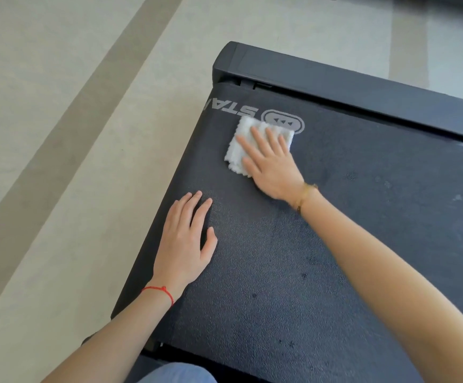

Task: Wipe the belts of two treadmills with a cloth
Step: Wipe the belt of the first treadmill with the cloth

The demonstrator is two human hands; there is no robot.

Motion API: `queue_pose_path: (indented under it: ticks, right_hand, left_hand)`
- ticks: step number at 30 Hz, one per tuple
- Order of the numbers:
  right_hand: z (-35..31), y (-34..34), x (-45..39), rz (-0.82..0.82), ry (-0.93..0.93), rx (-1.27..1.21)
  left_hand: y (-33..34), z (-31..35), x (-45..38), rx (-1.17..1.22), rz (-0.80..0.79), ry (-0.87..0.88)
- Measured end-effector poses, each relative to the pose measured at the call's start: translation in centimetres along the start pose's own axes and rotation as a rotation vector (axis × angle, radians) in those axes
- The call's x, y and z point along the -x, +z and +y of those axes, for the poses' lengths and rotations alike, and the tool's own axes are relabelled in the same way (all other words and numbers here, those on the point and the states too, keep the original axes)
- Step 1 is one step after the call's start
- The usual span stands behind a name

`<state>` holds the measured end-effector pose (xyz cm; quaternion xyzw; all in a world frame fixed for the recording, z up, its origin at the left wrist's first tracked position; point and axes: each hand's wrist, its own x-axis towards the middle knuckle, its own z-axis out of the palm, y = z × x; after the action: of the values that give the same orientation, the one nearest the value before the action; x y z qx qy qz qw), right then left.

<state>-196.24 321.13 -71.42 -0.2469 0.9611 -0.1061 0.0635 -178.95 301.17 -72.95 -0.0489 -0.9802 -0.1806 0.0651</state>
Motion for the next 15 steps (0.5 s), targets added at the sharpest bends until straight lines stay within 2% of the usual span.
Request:
queue_pose_path:
  ticks: [2,4,7,9,11,15]
  right_hand:
    - [0.4,0.0,1.9,-0.042,-0.105,-0.020]
    - [2.9,-0.6,0.9,-0.035,-0.091,0.047]
    - [6.5,-2.4,-3.1,-0.015,0.209,0.006]
    - [6.5,-2.7,-4.5,-0.022,0.330,-0.064]
    - [4.7,-2.1,-3.8,-0.012,0.292,-0.026]
    - [0.1,0.3,2.7,0.013,0.029,0.028]
  left_hand:
    - [0.0,0.0,0.1,0.005,0.005,0.004]
    - [0.0,0.0,0.1,0.010,0.004,0.007]
    - [0.0,-0.1,0.1,0.004,-0.018,-0.010]
    - [0.0,-0.1,0.1,0.004,-0.027,-0.016]
    - [0.0,-0.1,0.1,0.004,-0.027,-0.021]
    - [0.1,-0.2,0.1,0.003,-0.004,0.002]
